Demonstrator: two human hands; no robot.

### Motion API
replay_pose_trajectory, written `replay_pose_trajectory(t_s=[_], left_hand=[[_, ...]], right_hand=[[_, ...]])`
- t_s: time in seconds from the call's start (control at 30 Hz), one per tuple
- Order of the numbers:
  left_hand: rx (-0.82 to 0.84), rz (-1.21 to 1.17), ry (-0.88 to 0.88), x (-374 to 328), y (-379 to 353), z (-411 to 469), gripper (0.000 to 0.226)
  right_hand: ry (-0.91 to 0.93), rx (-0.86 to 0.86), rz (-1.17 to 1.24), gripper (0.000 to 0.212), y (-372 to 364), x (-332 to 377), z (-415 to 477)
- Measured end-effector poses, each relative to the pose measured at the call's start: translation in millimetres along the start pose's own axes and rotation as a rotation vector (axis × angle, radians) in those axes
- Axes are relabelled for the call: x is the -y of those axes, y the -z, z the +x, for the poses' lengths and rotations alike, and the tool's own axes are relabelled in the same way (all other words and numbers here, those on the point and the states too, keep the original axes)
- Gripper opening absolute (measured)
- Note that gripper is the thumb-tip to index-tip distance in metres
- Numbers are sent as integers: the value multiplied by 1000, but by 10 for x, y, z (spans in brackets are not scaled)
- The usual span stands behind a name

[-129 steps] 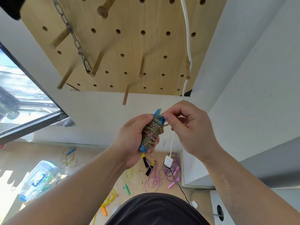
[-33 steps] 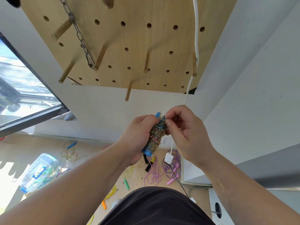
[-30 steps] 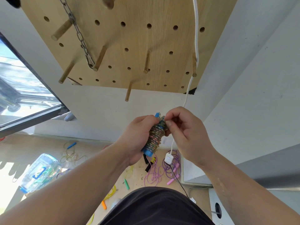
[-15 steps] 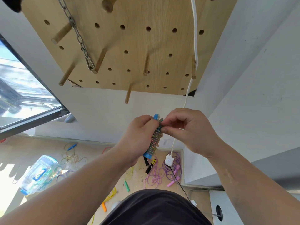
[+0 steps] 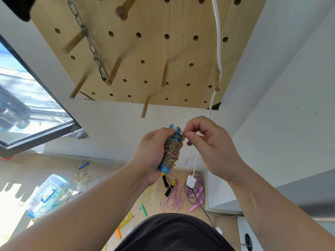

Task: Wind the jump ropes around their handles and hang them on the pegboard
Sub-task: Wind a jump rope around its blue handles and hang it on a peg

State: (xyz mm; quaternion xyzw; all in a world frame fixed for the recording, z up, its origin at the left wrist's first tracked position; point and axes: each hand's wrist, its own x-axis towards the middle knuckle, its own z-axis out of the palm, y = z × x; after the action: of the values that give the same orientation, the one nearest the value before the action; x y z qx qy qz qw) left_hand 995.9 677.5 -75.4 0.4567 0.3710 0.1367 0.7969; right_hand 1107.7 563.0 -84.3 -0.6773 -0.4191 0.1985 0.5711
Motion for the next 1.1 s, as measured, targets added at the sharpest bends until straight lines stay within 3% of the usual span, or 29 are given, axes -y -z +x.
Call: replay_pose_trajectory(t_s=[0.2, 0.3, 0.43, 0.53, 0.7, 0.87, 1.0, 1.1], left_hand=[[107, -381, 128, -15, -174, 31, 28], [52, -376, 113, -7, -226, 35, 24], [-23, -323, 24, -11, -238, -25, 23], [15, -233, -39, -43, -246, -116, 30], [-21, 62, -119, 15, -239, -172, 29], [5, 114, -213, 87, -298, -316, 19], [-7, 109, -232, 61, -166, -315, 25], [-48, -62, -189, -40, 65, -281, 25]], right_hand=[[63, -241, 29, 15, -79, 15, -35], [81, -231, 18, 19, -35, 17, -22], [247, -243, -277, 19, 68, 9, 34], [373, -175, -403, 13, 117, 6, 55], [227, -132, -283, 10, 138, 67, 115], [254, -104, -345, 8, -8, 26, 154], [70, -27, -23, 14, -63, 63, 182], [-32, 104, 171, 16, -94, 110, 218]])
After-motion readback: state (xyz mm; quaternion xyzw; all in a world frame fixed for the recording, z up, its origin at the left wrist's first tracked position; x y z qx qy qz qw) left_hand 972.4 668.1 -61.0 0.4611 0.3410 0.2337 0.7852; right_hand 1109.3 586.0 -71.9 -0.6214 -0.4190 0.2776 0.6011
